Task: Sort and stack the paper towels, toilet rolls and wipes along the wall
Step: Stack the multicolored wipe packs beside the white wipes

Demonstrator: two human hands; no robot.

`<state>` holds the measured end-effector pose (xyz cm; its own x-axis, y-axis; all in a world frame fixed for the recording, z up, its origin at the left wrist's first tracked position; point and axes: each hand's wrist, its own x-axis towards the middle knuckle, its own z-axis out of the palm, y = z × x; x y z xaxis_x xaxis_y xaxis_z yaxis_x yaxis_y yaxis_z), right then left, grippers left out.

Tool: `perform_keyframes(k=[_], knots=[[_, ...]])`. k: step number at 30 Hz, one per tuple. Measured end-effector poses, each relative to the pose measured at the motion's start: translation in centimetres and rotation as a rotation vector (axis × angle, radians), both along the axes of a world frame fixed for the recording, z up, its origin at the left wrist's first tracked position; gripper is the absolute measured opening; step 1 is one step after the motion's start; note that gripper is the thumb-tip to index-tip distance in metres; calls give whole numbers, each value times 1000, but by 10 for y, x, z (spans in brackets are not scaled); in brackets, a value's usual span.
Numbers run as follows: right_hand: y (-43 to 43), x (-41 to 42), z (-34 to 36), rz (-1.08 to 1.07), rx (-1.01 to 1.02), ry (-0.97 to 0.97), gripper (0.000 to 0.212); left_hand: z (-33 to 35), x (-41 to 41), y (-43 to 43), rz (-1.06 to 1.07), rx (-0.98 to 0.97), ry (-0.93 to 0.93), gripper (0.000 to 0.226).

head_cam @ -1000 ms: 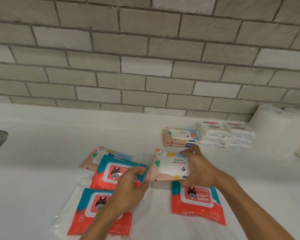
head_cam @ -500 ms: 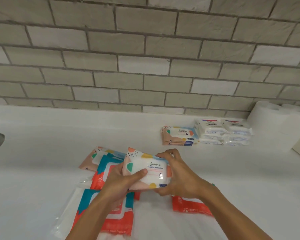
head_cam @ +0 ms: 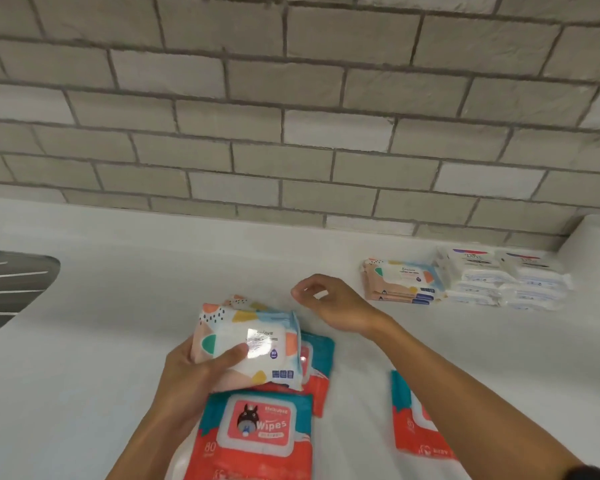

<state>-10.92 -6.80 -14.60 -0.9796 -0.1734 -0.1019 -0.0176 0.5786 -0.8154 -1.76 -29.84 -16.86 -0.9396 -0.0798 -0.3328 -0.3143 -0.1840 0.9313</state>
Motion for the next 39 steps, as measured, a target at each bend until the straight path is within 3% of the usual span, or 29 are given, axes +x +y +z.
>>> perform_keyframes(k=[5, 10, 15, 17, 25, 35, 39], knots=[[-31, -48, -19, 80, 215, -36, 33, -3, -2, -29, 65, 10, -51, 50], [-74, -77, -30, 198, 408, -143, 61, -5, -4, -45, 106, -23, -90, 53], [-94, -87, -40, 271, 599, -228, 89, -11, -5, -58, 108, -7, -122, 90], [-95, -90, -42, 263, 596, -252, 82, -15, -5, -63, 126, 1, -137, 96], [-97, -91, -47, 243, 562, -299, 59, -18, -10, -65, 192, -19, -146, 61], [-85, -84, -48, 135, 349, -219, 61, -18, -12, -56, 163, -18, -158, 77], [-69, -80, -38, 43, 218, -117, 52, -17, -10, -52, 146, -22, -149, 65]])
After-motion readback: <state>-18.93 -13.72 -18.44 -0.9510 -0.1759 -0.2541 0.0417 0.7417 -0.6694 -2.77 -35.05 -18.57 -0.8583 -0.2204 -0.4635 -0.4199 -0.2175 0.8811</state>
